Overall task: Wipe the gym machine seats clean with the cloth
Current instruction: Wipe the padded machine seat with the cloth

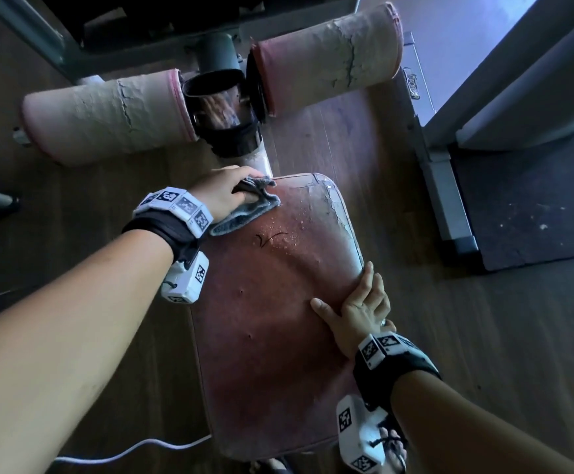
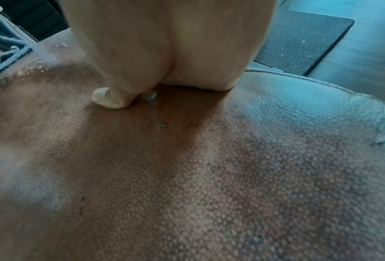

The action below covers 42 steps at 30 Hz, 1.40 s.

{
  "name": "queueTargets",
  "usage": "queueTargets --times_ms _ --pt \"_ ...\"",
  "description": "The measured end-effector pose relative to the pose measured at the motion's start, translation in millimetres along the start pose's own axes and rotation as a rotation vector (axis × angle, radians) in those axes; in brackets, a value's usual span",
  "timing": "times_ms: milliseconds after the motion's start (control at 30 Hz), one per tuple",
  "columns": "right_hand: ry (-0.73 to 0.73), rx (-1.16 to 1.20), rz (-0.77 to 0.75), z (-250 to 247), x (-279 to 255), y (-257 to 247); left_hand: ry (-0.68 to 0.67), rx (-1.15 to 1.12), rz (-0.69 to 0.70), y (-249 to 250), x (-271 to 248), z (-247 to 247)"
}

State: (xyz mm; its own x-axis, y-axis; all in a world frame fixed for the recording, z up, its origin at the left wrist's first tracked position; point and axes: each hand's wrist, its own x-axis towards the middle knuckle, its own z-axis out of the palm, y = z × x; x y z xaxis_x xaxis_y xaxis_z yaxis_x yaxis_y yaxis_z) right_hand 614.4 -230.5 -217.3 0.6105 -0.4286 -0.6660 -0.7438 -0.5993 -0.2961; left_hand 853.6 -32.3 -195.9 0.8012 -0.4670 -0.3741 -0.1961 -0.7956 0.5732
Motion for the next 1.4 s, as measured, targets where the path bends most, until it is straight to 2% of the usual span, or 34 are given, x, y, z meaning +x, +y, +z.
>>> queueTargets --times_ms 100,333,633,733,867,1067,1167,1400 --pt "0.007 -0.009 -0.004 -1 -1 1 -0.039 0.032 0.025 14 5 5" --pt "-0.007 -0.007 -0.009 -1 -2 -1 -0.076 0.074 -0.007 12 2 -8" --pt "-0.037 -0.024 0.002 -3 -3 -2 -0.187 0.225 0.087 91 50 27" --pt "-0.046 -0.014 0.005 -4 -4 -2 -0.23 0.199 0.059 79 46 20" --pt "-0.049 -0.009 -0.001 -4 -5 -3 -0.206 0.182 0.0 63 44 16" --pt "-0.054 -0.032 -0.002 -6 -4 -3 -0.18 0.189 0.071 83 53 35" --pt "-0.041 -0.035 -0.007 -8 -2 -5 -0.183 0.137 0.064 77 52 24" --pt "-0.031 -0.04 -0.011 -5 -4 -1 -0.01 -0.012 -0.067 7 -16 -2"
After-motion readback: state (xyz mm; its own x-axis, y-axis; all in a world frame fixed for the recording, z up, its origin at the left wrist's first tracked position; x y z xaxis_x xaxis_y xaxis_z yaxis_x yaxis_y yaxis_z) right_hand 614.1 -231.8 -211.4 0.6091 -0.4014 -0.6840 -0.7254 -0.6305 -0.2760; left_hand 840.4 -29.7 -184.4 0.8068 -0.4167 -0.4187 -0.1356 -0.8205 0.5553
